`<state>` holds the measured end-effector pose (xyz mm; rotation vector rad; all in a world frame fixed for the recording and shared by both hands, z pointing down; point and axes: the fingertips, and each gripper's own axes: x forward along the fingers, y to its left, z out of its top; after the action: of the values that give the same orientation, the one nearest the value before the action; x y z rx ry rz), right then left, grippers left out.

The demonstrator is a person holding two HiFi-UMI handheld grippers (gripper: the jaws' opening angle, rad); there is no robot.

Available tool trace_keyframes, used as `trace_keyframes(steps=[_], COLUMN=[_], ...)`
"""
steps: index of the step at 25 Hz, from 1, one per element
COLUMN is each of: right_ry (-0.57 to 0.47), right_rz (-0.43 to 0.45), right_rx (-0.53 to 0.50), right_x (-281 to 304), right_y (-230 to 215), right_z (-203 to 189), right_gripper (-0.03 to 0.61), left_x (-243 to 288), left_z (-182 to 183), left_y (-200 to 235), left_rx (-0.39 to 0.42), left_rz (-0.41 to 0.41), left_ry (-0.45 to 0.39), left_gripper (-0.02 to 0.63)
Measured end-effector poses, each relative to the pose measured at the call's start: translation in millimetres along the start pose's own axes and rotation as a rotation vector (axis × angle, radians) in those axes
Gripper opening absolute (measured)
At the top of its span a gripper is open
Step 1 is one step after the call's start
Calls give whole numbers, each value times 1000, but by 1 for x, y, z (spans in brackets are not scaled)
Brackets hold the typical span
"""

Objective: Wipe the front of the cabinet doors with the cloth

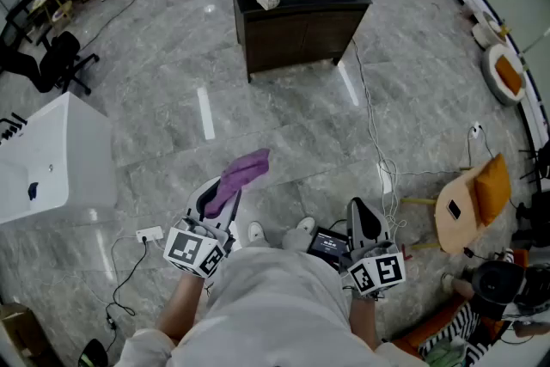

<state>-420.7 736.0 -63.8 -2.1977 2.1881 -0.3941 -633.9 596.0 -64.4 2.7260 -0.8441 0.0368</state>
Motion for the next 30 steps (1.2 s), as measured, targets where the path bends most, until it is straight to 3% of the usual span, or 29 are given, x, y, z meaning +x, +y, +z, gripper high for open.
trace_keyframes(steps=[7,11,15,30], right_ry=[-12,-21,-17,-92], right_rz=[-4,-3,-23,-23], right_rx=[-9,-7,22,73], right_x=[-14,-25,-39,-91], right_y=[-7,-19,-44,-140], right_z=[4,7,1,7], right_gripper=[26,26,26,26], left_x=[3,8,20,85], left_z=[0,-10,-20,-16], left_y=[-20,-41,-61,-163], left_rx=[-10,-30,-14,37], left_rz=[-27,-32,-42,-67], left_ry=[-36,-10,23,-4], left_gripper=[94,94,94,94])
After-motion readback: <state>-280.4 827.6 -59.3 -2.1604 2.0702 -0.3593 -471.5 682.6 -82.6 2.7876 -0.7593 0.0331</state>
